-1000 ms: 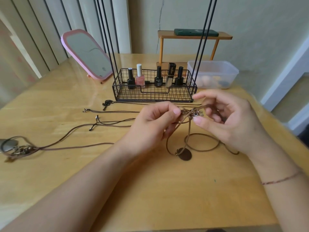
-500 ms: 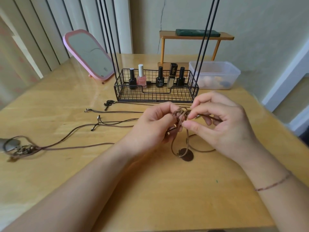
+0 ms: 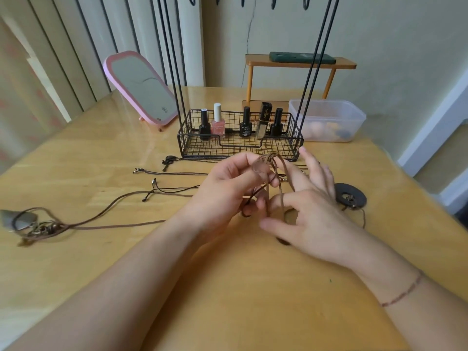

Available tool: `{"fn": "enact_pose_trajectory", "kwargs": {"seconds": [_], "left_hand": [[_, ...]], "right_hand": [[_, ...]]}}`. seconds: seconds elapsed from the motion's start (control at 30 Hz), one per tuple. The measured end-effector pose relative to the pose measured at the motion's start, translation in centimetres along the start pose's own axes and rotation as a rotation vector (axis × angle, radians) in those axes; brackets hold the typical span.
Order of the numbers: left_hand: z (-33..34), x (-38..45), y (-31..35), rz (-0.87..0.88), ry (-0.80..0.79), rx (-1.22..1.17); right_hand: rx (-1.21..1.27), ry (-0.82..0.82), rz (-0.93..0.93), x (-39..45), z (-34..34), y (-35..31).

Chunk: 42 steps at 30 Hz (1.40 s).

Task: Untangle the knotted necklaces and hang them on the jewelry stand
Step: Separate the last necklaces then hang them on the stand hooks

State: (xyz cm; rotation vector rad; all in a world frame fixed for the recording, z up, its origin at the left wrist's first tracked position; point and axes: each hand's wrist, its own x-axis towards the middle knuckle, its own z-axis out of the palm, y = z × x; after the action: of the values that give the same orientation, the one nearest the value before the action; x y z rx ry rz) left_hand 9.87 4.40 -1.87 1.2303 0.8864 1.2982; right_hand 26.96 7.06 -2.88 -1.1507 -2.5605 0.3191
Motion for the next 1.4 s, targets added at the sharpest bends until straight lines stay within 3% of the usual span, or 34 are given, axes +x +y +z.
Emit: {"fn": "enact_pose_trajectory", "kwargs": {"seconds": [0.27,0.4,0.57,0.8,1.1,1.2,1.4], "left_hand": [[-0.3,0.0,0.2,-0.076,0.085,-0.006],[-0.1,-0.1,0.2,-0.082,0.093,0.044],[0.2,-0.2,0.5,-0.101,0.093,0.075],[0.1,-0.4,0.6,-0.098,0.073,0.080],[-0.1,-0.2,-0.1,-0.012,0.126,0.109],[0.2,-0.2,-0.1,0.012,0.103,0.106],[0.1,-0.1,-0.1,0.071,0.121,0.097]], "right_hand": [[0.711,0.300,-0.019,0.1,-3.2,1.9],[0.787,0.424,-0.059,0.2,-3.0,1.8],[1.053,0.265,0.129,0.0,-2.7,0.9],[0.547,0.299,0.133,-0.2,-2.4,1.5],[0.163,0.161,-0.060,-0.5,-1.5,0.9],[0.247,0.136,-0.163,-0.4,-1.1,1.1],[0.966,-0.009,-0.005,-0.5,-2.0,0.6]]}}
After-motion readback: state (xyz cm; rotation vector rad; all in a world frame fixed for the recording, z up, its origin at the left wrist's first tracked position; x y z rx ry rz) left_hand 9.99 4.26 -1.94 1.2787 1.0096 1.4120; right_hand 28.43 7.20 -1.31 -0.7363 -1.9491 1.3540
